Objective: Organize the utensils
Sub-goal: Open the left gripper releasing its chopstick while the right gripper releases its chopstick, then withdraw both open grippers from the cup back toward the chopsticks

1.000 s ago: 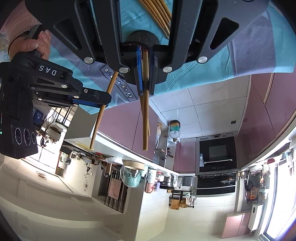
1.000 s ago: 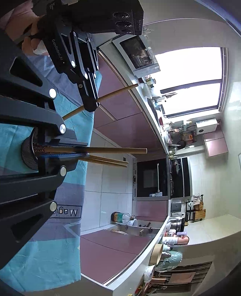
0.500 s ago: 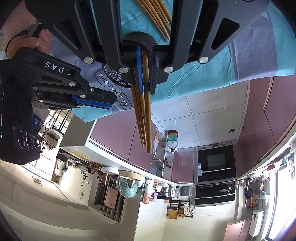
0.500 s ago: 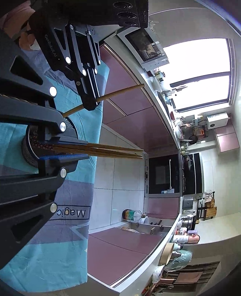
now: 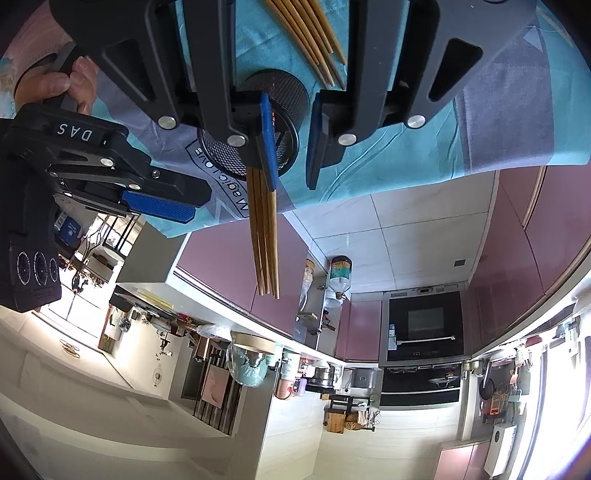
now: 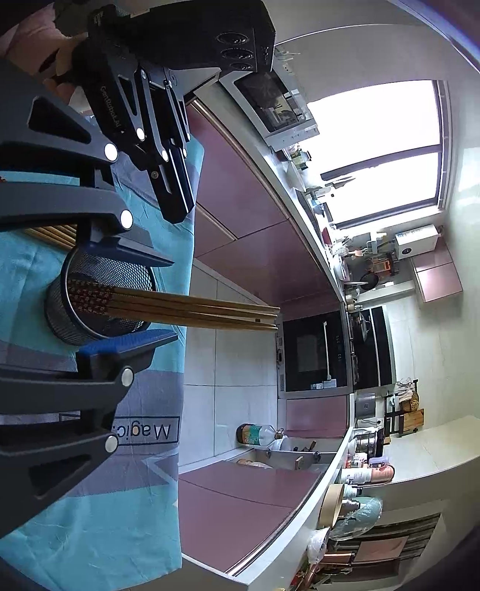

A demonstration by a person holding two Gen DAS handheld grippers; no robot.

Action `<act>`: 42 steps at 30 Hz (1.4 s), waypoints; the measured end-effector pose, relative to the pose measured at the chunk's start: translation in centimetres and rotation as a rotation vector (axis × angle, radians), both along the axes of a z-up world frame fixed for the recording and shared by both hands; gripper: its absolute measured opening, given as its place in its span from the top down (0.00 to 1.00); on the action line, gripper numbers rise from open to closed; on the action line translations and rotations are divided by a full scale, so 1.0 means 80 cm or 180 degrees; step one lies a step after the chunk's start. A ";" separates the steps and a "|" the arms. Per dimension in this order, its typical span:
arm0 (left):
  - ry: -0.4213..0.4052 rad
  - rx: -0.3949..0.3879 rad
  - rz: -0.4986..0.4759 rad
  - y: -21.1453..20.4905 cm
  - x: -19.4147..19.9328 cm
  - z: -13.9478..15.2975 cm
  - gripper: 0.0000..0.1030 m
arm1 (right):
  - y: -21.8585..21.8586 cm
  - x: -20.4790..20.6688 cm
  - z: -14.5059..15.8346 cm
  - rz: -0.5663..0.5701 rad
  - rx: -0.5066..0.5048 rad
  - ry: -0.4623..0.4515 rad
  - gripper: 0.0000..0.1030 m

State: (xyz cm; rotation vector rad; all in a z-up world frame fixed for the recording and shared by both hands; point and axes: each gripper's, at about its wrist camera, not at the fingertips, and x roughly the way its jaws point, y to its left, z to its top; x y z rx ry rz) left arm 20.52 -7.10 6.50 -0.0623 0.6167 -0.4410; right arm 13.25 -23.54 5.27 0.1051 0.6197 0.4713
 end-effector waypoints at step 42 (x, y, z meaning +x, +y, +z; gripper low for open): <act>0.0747 0.0254 0.0201 0.055 -0.123 -0.171 0.55 | 0.058 -0.095 -0.133 0.0450 0.0000 0.0782 0.49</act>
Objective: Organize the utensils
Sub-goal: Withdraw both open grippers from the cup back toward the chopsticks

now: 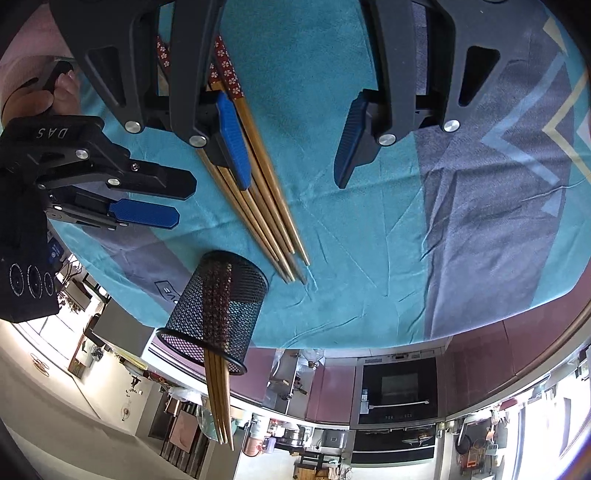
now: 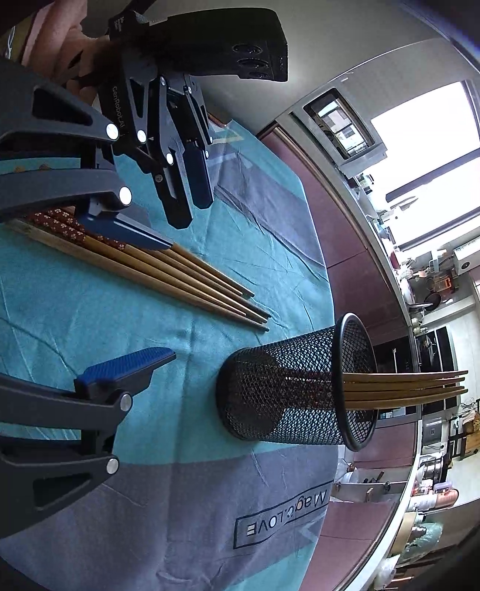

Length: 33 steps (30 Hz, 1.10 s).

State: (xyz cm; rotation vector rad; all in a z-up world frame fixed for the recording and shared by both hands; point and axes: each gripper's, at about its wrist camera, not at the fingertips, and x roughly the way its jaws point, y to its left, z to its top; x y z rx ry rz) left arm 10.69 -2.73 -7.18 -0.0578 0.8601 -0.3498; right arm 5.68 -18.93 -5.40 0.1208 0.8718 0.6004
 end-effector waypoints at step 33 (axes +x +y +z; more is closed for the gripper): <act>0.0032 0.0435 0.0019 -0.019 0.009 -0.022 0.71 | 0.025 -0.007 -0.014 0.0028 -0.0274 -0.0035 0.58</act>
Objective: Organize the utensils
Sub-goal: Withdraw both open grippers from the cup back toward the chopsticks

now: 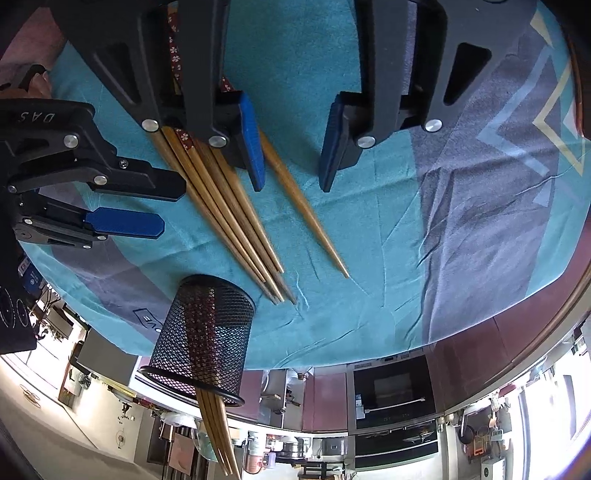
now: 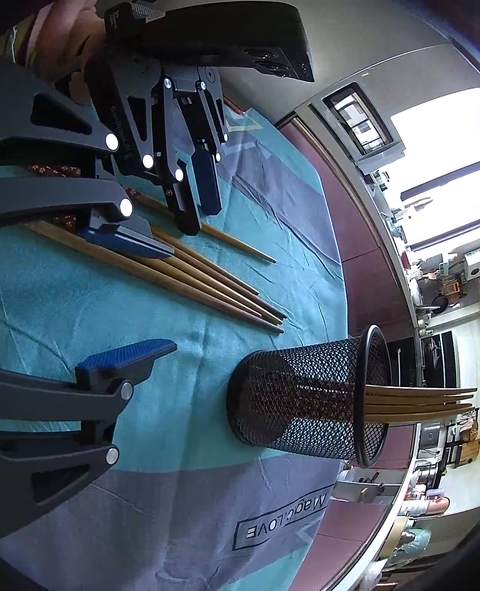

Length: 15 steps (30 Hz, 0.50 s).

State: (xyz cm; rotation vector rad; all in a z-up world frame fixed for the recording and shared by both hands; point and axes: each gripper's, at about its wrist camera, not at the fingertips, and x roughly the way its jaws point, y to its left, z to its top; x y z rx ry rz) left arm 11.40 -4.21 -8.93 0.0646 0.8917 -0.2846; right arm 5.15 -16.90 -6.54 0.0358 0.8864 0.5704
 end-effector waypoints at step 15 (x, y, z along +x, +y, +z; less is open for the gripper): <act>0.0032 -0.0101 0.0024 0.010 0.002 -0.001 0.80 | 0.012 -0.002 -0.006 0.0033 -0.0256 -0.0054 0.66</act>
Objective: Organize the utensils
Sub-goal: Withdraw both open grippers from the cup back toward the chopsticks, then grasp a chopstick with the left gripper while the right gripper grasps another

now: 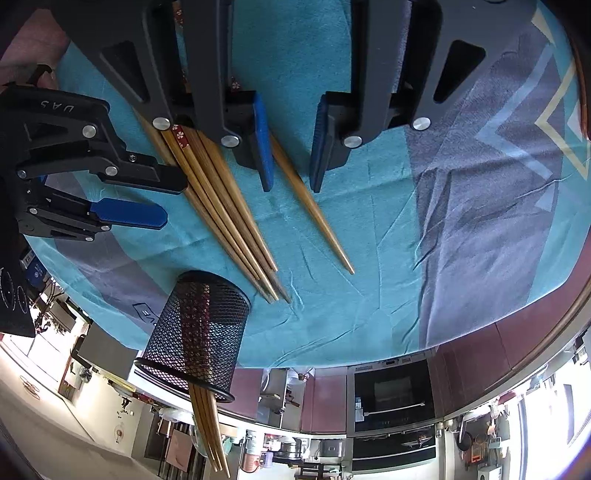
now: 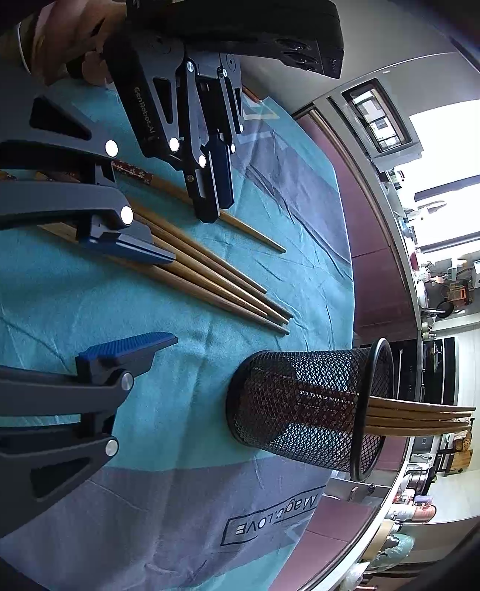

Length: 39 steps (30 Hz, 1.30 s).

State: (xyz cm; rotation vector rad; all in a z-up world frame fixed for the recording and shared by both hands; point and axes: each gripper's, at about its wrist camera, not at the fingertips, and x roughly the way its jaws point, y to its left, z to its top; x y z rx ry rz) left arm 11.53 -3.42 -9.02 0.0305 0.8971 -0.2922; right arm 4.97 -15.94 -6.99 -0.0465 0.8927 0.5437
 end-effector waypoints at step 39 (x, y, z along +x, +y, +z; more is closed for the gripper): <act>0.0041 -0.0083 0.0048 0.002 0.025 -0.001 0.87 | 0.011 0.048 -0.001 -0.0178 0.0026 0.0046 0.94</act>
